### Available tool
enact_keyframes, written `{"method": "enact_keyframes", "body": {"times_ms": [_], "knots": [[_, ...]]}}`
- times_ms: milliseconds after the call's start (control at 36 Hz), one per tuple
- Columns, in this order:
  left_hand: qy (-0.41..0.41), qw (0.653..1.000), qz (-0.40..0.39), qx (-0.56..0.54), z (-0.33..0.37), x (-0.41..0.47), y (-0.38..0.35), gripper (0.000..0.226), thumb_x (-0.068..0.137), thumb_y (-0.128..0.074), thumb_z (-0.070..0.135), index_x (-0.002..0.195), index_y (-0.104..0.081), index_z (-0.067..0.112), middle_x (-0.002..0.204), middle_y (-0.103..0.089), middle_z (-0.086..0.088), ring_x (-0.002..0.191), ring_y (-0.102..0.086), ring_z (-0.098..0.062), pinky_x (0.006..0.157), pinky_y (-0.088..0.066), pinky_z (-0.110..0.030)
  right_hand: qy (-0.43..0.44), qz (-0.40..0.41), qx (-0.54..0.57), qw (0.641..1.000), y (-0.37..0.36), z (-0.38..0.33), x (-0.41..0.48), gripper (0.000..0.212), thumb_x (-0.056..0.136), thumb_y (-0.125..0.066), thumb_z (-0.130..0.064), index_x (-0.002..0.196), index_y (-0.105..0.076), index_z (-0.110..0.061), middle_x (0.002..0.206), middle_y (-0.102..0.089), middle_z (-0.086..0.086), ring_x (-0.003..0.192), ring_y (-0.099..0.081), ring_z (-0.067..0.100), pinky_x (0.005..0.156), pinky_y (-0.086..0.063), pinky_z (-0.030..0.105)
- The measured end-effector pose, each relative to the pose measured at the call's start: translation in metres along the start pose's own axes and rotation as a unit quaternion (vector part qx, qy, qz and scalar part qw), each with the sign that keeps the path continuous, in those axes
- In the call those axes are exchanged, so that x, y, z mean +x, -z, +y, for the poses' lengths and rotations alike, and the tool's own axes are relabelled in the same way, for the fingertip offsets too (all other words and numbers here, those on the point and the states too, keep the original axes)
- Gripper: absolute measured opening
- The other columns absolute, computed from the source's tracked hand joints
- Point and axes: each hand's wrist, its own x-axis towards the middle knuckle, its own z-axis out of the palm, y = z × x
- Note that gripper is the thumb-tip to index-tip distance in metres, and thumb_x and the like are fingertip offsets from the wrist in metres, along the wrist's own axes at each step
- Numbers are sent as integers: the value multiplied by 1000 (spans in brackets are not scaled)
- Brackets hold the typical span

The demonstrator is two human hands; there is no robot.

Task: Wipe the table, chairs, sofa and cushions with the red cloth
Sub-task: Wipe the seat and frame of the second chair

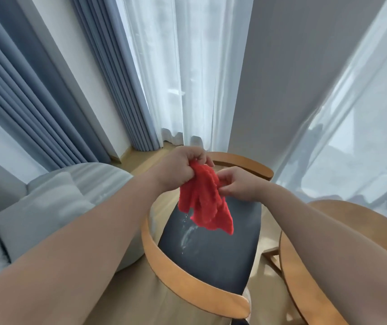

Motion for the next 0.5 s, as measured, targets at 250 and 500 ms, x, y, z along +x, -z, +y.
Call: {"method": "enact_keyframes", "body": {"times_ms": [250,500], "knots": [[177,978,60,91,-53,59,1,42,78,-60,-3,103,-51,30,105,-57,7,78,-57,-11,61,-50,-22,-44,-108,170,978,56,32,17,40,87,-55,10,116,-58,-16,90,-66,13,81,-65,24,75,-55,36],[350,930,25,-112,-90,101,-40,58,71,-70,-6,121,-51,17,113,-52,-1,97,-55,-16,87,-52,-40,-42,-102,164,980,98,90,27,60,66,-58,4,115,-69,-29,107,-69,13,95,-63,35,94,-48,51]]}}
